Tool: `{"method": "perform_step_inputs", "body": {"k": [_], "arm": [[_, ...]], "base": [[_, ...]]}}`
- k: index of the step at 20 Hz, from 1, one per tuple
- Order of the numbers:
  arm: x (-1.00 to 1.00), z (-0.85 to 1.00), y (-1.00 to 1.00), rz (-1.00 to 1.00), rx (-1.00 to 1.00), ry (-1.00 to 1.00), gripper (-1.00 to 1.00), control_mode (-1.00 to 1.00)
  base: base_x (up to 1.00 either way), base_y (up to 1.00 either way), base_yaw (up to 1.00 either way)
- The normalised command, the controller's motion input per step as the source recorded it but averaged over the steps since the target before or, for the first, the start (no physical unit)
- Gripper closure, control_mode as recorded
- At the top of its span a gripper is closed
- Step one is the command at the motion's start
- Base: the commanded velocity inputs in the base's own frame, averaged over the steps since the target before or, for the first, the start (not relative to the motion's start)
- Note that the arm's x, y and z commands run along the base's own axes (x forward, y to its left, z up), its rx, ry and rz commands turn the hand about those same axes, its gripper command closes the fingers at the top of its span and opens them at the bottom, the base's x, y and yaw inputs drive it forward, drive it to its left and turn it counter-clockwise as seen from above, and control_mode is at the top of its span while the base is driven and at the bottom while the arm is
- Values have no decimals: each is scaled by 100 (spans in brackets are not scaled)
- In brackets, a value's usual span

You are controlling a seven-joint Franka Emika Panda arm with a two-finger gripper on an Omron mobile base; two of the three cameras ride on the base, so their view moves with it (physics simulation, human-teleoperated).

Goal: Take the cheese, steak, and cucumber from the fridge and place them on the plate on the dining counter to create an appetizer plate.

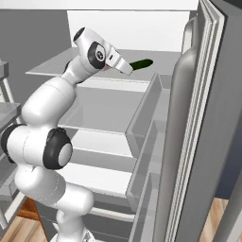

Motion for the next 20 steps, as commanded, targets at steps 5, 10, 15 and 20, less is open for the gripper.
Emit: {"method": "perform_step_inputs", "body": {"k": [5, 10, 15, 20], "arm": [[-33, -8, 0, 0, 0, 0, 100, -100], [-100, -18, 13, 0, 0, 0, 100, -100], [-100, -14, 7, 10, 0, 0, 100, -100], [-100, -6, 0, 38, 7, 0, 100, -100]], "base": [[0, 0, 0], [0, 0, 0], [0, 0, 0], [0, 0, 0]]}}
